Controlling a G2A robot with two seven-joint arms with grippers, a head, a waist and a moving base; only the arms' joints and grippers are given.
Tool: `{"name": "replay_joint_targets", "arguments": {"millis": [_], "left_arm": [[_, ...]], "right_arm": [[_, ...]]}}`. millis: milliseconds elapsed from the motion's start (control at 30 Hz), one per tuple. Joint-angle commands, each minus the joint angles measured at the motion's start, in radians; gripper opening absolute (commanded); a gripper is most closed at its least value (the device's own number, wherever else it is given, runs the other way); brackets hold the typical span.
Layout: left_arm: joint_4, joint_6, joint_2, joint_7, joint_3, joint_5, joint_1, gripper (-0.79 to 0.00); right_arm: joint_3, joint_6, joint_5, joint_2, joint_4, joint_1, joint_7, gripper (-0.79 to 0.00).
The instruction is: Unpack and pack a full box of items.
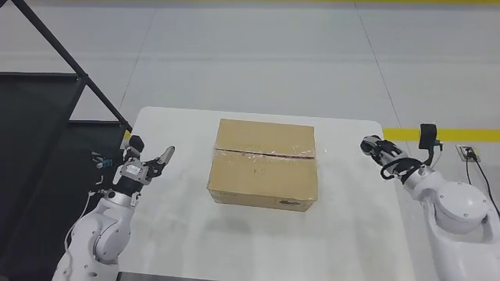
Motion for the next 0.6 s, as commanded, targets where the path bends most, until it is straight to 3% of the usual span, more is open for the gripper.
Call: {"name": "replay_joint_targets", "arguments": {"millis": [0, 167, 333, 467, 567], "left_arm": [[0.000, 0.000, 0.000, 0.000, 0.000, 0.000, 0.000, 0.000], [0.002, -0.001, 0.000, -0.001, 0.000, -0.002, 0.000, 0.000], [0.002, -0.001, 0.000, -0.001, 0.000, -0.002, 0.000, 0.000], [0.002, -0.001, 0.000, -0.001, 0.000, -0.002, 0.000, 0.000], [0.002, -0.001, 0.000, -0.001, 0.000, -0.002, 0.000, 0.000]], "right_arm": [[0.000, 0.000, 0.000, 0.000, 0.000, 0.000, 0.000, -0.693], [0.001, 0.004, -0.001, 0.000, 0.001, 0.000, 0.006, -0.360], [0.001, 0.004, -0.001, 0.000, 0.001, 0.000, 0.005, -0.123], [0.001, 0.003, -0.001, 0.000, 0.001, 0.000, 0.005, -0.023], [0.001, 0.003, -0.001, 0.000, 0.001, 0.000, 0.005, -0.001]]}}
